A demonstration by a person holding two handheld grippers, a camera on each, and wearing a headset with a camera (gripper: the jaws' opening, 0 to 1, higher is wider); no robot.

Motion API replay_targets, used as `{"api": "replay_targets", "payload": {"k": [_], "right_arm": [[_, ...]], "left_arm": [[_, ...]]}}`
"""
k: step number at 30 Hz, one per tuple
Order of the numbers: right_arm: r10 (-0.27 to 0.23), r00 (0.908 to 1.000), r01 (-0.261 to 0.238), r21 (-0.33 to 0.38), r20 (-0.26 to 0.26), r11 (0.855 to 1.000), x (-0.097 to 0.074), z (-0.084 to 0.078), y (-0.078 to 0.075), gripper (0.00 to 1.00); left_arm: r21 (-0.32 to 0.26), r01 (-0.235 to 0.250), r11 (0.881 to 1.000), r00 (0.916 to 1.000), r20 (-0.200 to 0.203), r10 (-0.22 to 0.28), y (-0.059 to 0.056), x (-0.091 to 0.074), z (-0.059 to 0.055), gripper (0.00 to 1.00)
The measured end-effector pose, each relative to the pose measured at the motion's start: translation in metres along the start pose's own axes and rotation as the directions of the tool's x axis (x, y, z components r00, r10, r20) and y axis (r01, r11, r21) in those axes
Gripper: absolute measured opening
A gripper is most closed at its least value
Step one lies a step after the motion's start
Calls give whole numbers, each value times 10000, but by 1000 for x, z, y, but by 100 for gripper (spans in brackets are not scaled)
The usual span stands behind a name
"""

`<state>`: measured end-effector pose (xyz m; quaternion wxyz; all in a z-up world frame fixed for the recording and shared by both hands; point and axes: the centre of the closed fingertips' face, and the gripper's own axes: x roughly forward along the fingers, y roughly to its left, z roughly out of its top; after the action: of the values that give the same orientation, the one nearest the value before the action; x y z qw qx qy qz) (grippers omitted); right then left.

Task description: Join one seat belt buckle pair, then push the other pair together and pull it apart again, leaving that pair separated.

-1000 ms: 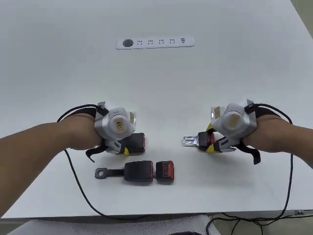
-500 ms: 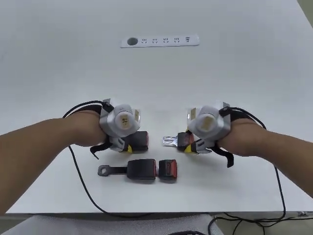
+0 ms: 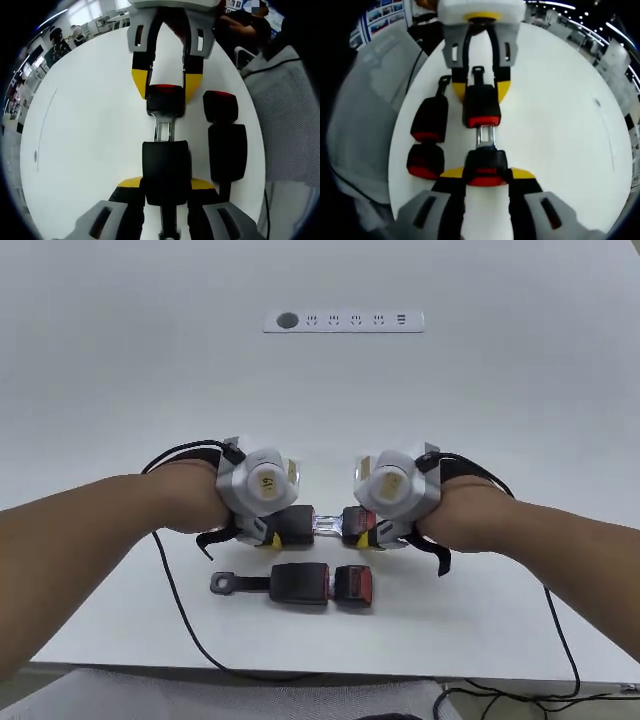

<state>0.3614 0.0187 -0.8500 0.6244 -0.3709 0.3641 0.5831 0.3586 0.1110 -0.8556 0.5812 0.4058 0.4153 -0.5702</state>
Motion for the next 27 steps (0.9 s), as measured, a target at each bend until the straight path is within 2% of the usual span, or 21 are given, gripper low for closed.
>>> {"api": "replay_targets", "payload": {"k": [4,7,14,20,27], "right_arm": [[-45,9999,45,-64,92,10000,-2,2,1,32],[-34,10000,34,-427,16,9991,3,5,4,32],[12,9996,-5,-247,294,9997,5,12,1,31],[15,9995,-8,-234,308,9997,5,14,1,29],[51,9995,-44,-204,320,9998,7,21,2,28]], "left_arm": [[39,19,10000,10000,5,-19,-1,0,0,33],[52,12,10000,10000,26,-12,0,0,0,33],[71,7,10000,9999,127,-8,0,0,1,33],[396,152,9991,9998,118,-157,0,1,3,32],[438,163,9989,9993,321,-177,-1,1,2,32]]}}
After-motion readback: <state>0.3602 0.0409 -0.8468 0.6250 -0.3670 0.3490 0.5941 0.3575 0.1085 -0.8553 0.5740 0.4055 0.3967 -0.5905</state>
